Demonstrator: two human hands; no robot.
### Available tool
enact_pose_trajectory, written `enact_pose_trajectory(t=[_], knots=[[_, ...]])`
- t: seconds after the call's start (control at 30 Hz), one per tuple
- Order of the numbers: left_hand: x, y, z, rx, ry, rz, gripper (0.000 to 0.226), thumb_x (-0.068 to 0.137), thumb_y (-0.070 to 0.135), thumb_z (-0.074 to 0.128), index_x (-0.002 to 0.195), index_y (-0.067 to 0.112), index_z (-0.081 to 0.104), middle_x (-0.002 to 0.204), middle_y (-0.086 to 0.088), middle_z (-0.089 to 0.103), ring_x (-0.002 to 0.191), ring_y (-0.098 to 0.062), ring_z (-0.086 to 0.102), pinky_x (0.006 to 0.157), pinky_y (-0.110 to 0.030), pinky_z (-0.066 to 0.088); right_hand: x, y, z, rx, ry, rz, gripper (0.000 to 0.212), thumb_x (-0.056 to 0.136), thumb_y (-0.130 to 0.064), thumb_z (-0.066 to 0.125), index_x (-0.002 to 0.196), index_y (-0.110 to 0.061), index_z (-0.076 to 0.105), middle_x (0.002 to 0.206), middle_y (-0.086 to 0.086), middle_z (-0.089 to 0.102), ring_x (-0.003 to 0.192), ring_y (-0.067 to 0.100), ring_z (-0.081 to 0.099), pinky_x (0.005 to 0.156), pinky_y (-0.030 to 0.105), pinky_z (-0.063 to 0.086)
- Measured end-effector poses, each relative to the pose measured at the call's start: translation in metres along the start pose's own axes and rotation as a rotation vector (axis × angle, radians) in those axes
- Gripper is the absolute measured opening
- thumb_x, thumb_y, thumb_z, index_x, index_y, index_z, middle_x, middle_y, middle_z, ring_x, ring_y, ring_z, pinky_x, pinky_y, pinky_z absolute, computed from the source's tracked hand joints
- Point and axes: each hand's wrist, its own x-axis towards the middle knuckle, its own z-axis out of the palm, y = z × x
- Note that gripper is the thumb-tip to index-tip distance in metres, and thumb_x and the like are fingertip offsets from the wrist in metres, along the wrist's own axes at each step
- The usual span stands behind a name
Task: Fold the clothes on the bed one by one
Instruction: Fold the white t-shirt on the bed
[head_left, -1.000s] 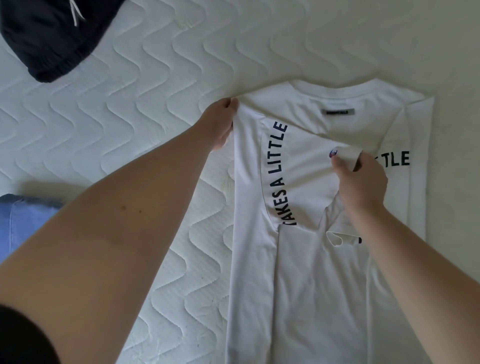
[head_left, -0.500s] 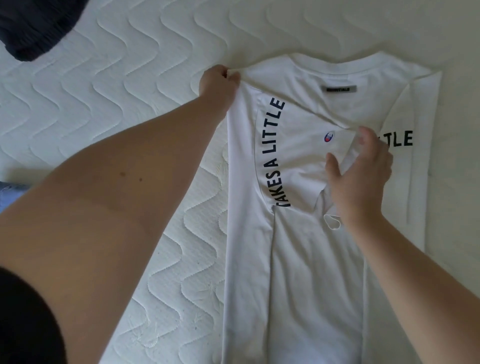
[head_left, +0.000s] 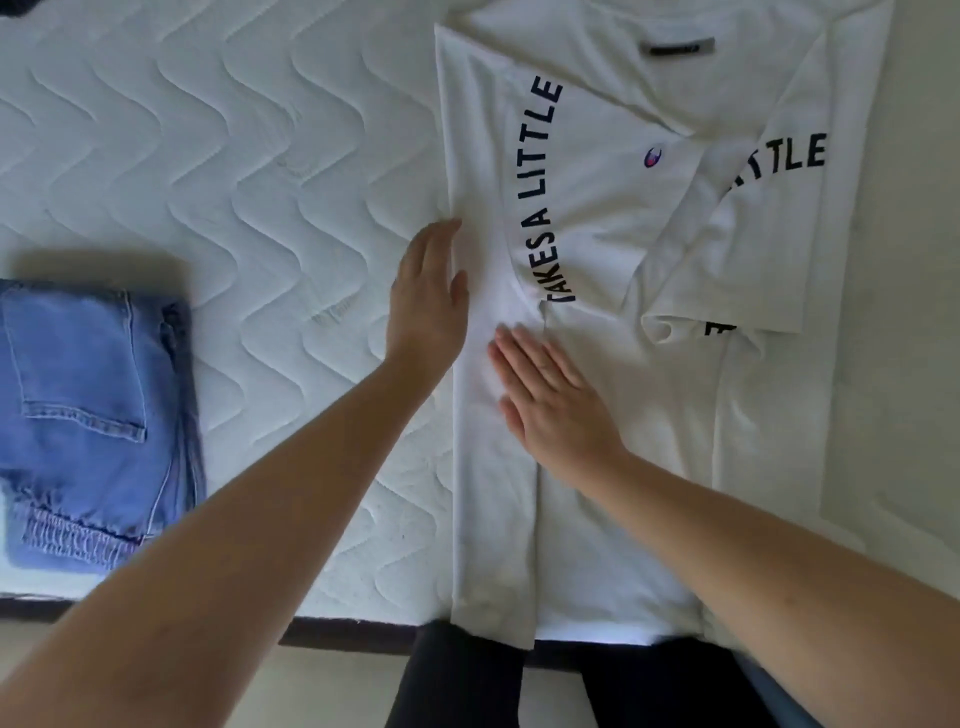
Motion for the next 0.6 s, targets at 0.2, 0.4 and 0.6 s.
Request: enact_pose_trajectory(t=[0.2, 0.4, 0.6], knots=[[-0.108, -0.034, 0.012, 0.317, -0.156, 0.082, 0.064, 0.102, 0.034, 0.043, 0.157, 0.013, 0.017, 0.163, -0.008, 0.016, 0.151, -0.023, 0.013, 0.122, -0.041, 0.016, -0.058, -0.028, 0.012, -0.031, -0.056, -0.176, 0.056, 0.102, -0.031, 0.037, 0.153, -0.009, 0.028, 0.16, 0.008, 0.024, 0.149, 0.023, 0.02, 0.121, 0.04, 0.022], [-0.172, -0.036, 0.021, 0.399, -0.169, 0.017, 0.073, 0.1, 0.05, 0.043, 0.156, 0.013, 0.015, 0.163, -0.008, 0.015, 0.151, -0.022, 0.012, 0.123, -0.041, 0.012, -0.121, -0.045, 0.016, -0.083, -0.156, -0.29, 0.057, 0.103, -0.036, 0.035, 0.154, -0.012, 0.026, 0.161, 0.007, 0.022, 0.149, 0.026, 0.018, 0.12, 0.042, 0.025], [-0.227, -0.025, 0.031, 0.357, -0.189, -0.099, 0.085, 0.095, 0.055, 0.048, 0.156, 0.011, 0.009, 0.164, -0.005, 0.01, 0.152, -0.02, 0.007, 0.123, -0.039, 0.009, -0.176, -0.068, 0.015, -0.138, -0.245, -0.413, 0.058, 0.1, -0.041, 0.041, 0.152, -0.016, 0.032, 0.159, 0.003, 0.028, 0.147, 0.023, 0.025, 0.118, 0.039, 0.029]])
